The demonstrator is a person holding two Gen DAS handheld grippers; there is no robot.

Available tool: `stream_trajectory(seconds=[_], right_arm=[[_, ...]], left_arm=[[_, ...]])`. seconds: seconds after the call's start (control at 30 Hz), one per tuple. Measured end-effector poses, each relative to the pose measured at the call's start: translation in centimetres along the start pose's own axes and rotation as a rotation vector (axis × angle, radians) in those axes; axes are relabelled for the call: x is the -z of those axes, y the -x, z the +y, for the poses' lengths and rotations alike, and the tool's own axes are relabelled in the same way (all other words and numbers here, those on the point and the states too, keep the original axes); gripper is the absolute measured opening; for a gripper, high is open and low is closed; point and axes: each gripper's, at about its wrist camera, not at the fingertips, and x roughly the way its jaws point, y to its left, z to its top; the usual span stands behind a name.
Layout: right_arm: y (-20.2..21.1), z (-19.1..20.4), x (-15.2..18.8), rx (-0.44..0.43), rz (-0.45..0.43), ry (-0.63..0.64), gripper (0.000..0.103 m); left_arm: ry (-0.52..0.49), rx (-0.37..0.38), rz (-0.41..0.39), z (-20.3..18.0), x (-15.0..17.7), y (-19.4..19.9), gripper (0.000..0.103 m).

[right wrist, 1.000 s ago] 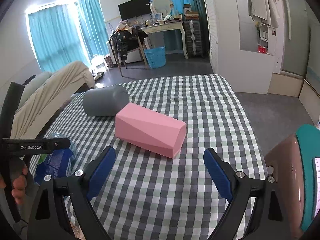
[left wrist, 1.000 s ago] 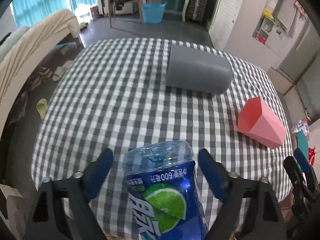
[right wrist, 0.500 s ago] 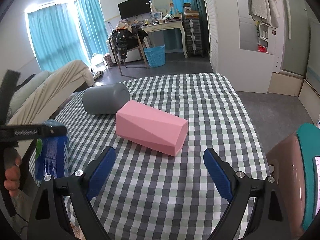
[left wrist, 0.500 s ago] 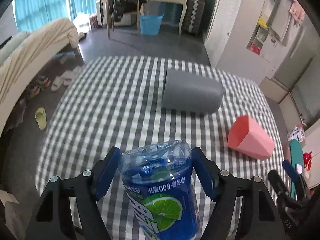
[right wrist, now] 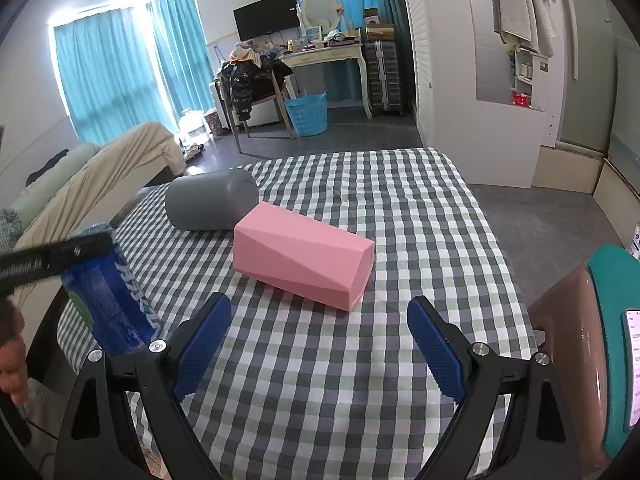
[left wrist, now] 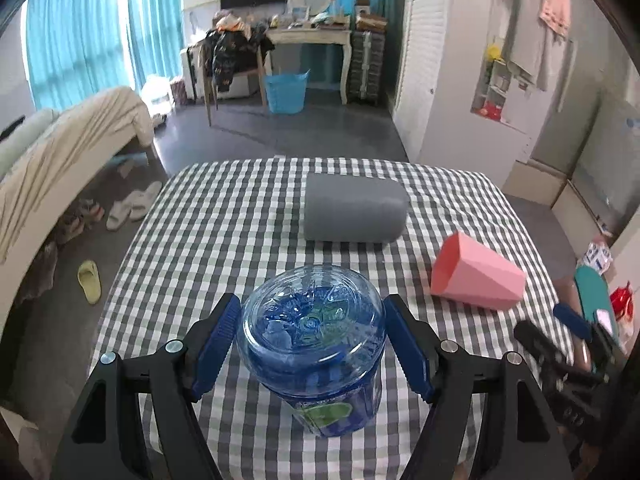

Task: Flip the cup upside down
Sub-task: 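Rotate the held bottle with the left gripper so its cap points up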

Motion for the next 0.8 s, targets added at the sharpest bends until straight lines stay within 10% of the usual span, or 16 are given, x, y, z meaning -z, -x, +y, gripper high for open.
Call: stream_trajectory(seconds=[0.8], right_arm=[[2.5,0.8,0.4,0.018,-0.025,0.005,0.090]], left_arm=[[-0.078,0.094,-0.106,-1.8,1.0,0.0,0.077]])
